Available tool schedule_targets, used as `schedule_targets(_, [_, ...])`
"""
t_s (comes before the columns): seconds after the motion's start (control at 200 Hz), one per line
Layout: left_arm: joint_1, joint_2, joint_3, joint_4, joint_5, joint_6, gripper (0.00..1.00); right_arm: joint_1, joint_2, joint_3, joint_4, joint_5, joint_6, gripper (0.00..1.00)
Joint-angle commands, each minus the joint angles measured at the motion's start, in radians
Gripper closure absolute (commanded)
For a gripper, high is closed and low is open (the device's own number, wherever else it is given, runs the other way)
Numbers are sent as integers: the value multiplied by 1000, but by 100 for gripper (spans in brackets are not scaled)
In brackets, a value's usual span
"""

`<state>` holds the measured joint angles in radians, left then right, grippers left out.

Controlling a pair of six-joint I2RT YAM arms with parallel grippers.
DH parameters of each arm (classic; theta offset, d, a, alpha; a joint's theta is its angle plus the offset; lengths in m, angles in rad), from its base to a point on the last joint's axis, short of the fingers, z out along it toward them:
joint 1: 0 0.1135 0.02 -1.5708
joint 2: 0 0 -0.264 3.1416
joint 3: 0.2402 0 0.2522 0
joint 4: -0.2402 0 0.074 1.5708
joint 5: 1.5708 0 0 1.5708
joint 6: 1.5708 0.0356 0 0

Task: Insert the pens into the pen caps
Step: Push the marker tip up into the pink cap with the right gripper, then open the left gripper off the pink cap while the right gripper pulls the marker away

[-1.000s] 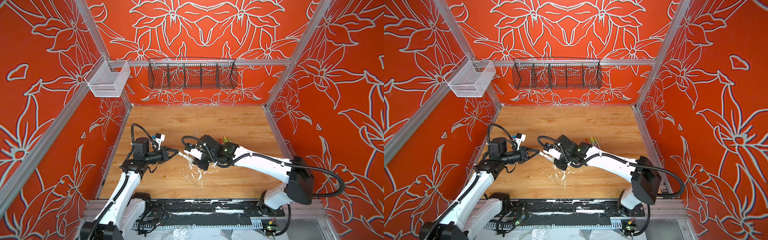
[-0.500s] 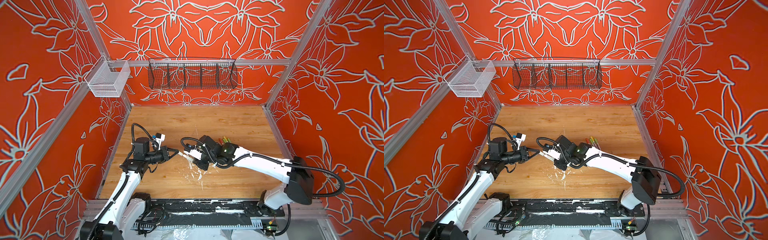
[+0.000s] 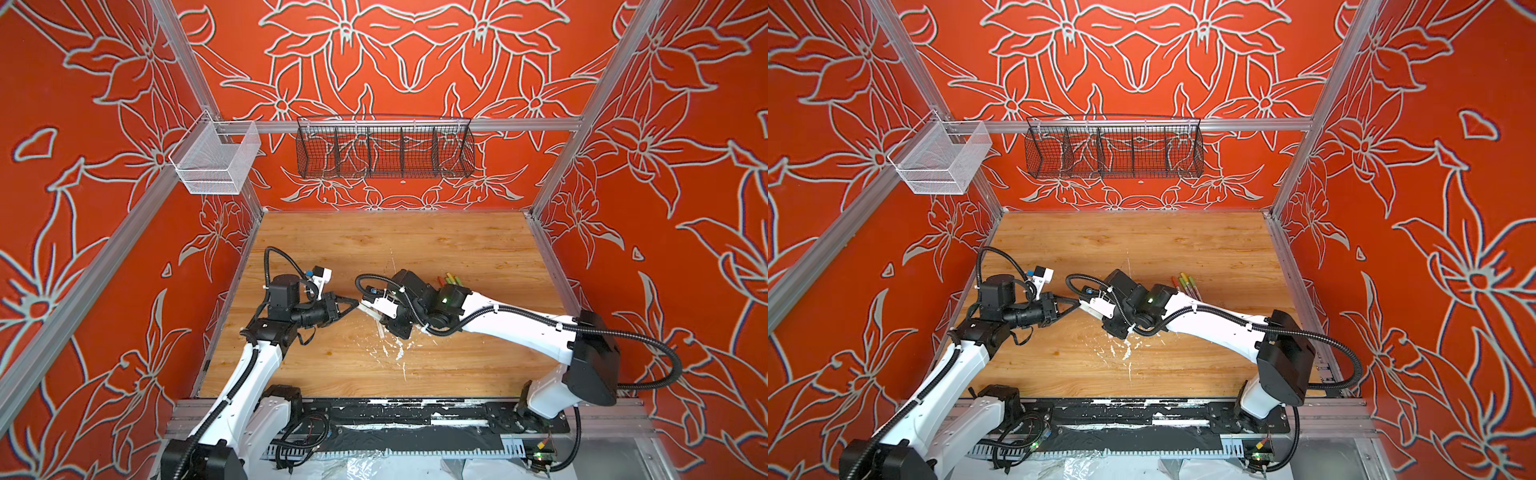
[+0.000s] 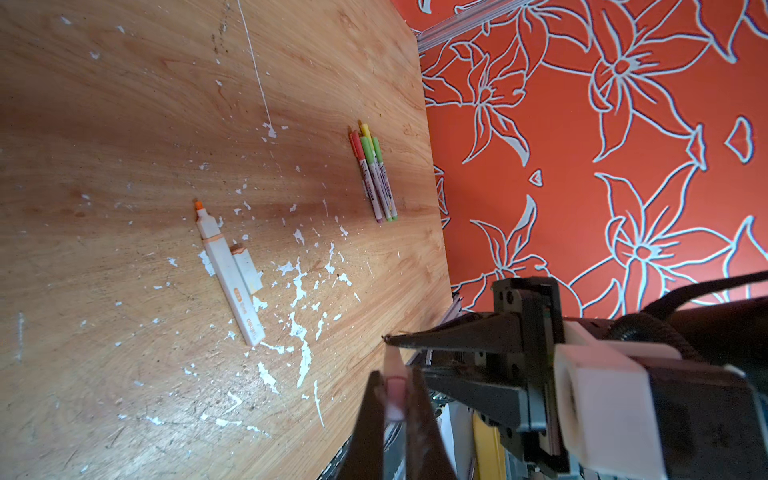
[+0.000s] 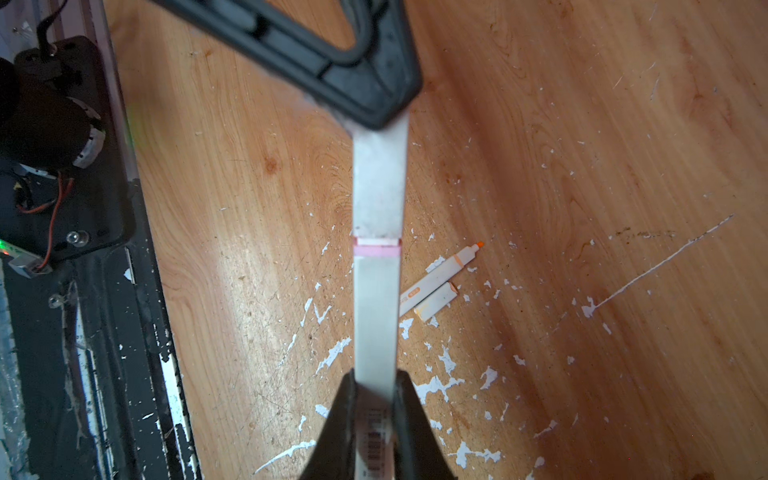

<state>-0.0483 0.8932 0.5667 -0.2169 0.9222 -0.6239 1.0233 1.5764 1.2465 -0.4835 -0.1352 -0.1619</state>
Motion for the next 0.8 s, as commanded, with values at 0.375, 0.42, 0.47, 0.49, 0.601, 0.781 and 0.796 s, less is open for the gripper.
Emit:
schedule_targets(0.375, [-124,37,31,-92,-8,50,100,21,6,181,198,-30,-109,100])
schedule_targets(0.42, [-129,42,35,-100,-17,54,100,21,6,193,201,-32,-114,100])
schedule_targets(0.47, [-131,45,38,-105,-20,58,100,21,6,203,199,-35,-120,100])
schedule_targets(0.49, [-131,47,39,-105,-20,58,100,21,7,208,195,-37,-123,100])
schedule_targets(0.601, [-130,32,40,-112,-33,59,100,21,13,211,164,-53,-126,100])
schedule_targets(0.781, [-125,-12,36,-103,-31,54,99,21,30,168,68,-68,-120,100])
schedule_targets(0.796, [-124,-15,35,-101,-31,52,97,21,32,163,61,-65,-114,100])
